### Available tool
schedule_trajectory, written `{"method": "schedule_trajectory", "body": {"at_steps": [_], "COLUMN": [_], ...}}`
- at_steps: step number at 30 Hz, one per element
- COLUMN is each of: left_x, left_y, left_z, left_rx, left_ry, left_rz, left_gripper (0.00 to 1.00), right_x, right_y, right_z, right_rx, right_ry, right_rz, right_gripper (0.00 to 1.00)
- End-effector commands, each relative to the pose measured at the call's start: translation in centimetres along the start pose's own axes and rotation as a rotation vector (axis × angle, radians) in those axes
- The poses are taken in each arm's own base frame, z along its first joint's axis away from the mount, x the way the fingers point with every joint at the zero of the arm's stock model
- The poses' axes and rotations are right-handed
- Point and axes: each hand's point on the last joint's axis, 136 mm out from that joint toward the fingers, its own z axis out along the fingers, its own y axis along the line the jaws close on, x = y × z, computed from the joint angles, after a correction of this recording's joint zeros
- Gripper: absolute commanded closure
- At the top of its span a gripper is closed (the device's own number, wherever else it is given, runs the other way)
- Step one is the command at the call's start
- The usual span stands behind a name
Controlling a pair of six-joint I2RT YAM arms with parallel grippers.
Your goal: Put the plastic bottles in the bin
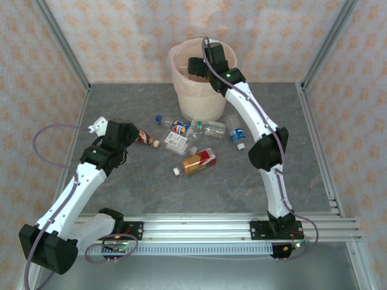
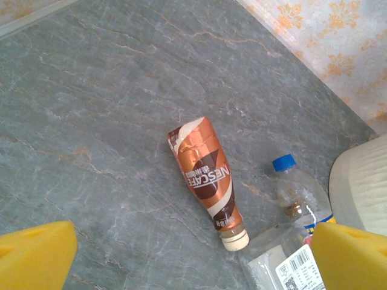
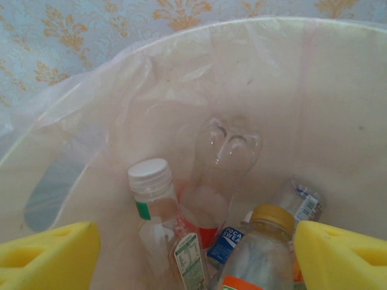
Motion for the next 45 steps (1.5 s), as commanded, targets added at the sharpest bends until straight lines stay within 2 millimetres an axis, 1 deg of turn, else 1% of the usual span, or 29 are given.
{"method": "schedule_trajectory", "body": {"at_steps": [1, 7, 13, 15, 19, 20, 23, 24, 25, 26, 28, 30, 33, 36, 37, 40, 45], "left_x": [0.1, 0.9, 1.7, 2.0, 1.7, 1.6, 1.4, 1.2, 1.0, 1.0, 0.7, 0.3, 0.1, 0.4, 0.7, 1.7, 2.1], "left_y": [0.2, 0.6, 0.9, 0.9, 0.5, 0.6, 0.8, 0.7, 0.6, 0.4, 0.1, -0.5, -1.0, -1.1, -1.3, -2.1, -2.6], "left_z": [0.1, 1.1, 3.4, 4.1, 5.1, 5.4, 6.4, 6.7, 7.0, 7.3, 8.0, 8.6, 9.9, 11.5, 12.1, 13.9, 16.7], "left_rx": [0.005, -0.013, -0.039, -0.051, -0.072, -0.083, -0.117, -0.126, -0.131, -0.131, -0.143, -0.155, -0.189, -0.222, -0.227, -0.218, -0.226], "left_ry": [0.001, 0.017, 0.088, 0.107, 0.112, 0.109, 0.113, 0.114, 0.114, 0.116, 0.114, 0.114, 0.115, 0.121, 0.131, 0.166, 0.178], "left_rz": [-0.006, -0.001, -0.012, -0.008, 0.015, 0.015, 0.012, 0.011, 0.008, 0.009, 0.016, 0.024, 0.036, 0.035, 0.034, 0.026, -0.035], "left_gripper": [0.0, 0.0, 0.0, 0.0, 0.0, 0.0, 0.0, 0.0, 0.0, 0.0, 0.0, 0.0, 0.0, 0.0, 0.0, 0.0, 0.0], "right_x": [-3.5, -4.9, -6.2, -6.7, -6.8, -6.5, -5.0, -4.4, -3.2, -2.7, -0.7, 1.0, 2.6, 4.1, 4.7, 5.0, 5.4], "right_y": [0.3, 1.4, 2.4, 2.4, 2.1, 1.9, 0.9, 0.4, -0.2, -0.6, -1.9, -2.7, -4.0, -4.3, -4.4, -4.7, -5.3], "right_z": [-4.1, -7.1, -11.3, -12.7, -15.7, -16.2, -18.0, -18.5, -18.5, -19.1, -19.5, -19.9, -20.8, -21.2, -21.0, -22.2, -22.9], "right_rx": [-0.018, -0.094, -0.193, -0.215, -0.247, -0.249, -0.245, -0.24, -0.229, -0.222, -0.197, -0.192, -0.174, -0.184, -0.181, -0.181, -0.153], "right_ry": [-0.08, -0.118, -0.206, -0.255, -0.338, -0.345, -0.357, -0.358, -0.343, -0.346, -0.334, -0.324, -0.327, -0.299, -0.283, -0.27, -0.249], "right_rz": [0.019, 0.022, -0.008, -0.023, -0.054, -0.055, -0.05, -0.043, -0.035, -0.024, 0.012, 0.029, 0.087, 0.106, 0.108, 0.101, 0.075], "right_gripper": [0.15, 0.13, 0.08, 0.07, 0.02, 0.0, 0.01, 0.01, 0.01, 0.01, 0.01, 0.01, 0.01, 0.01, 0.01, 0.01, 0.01]}}
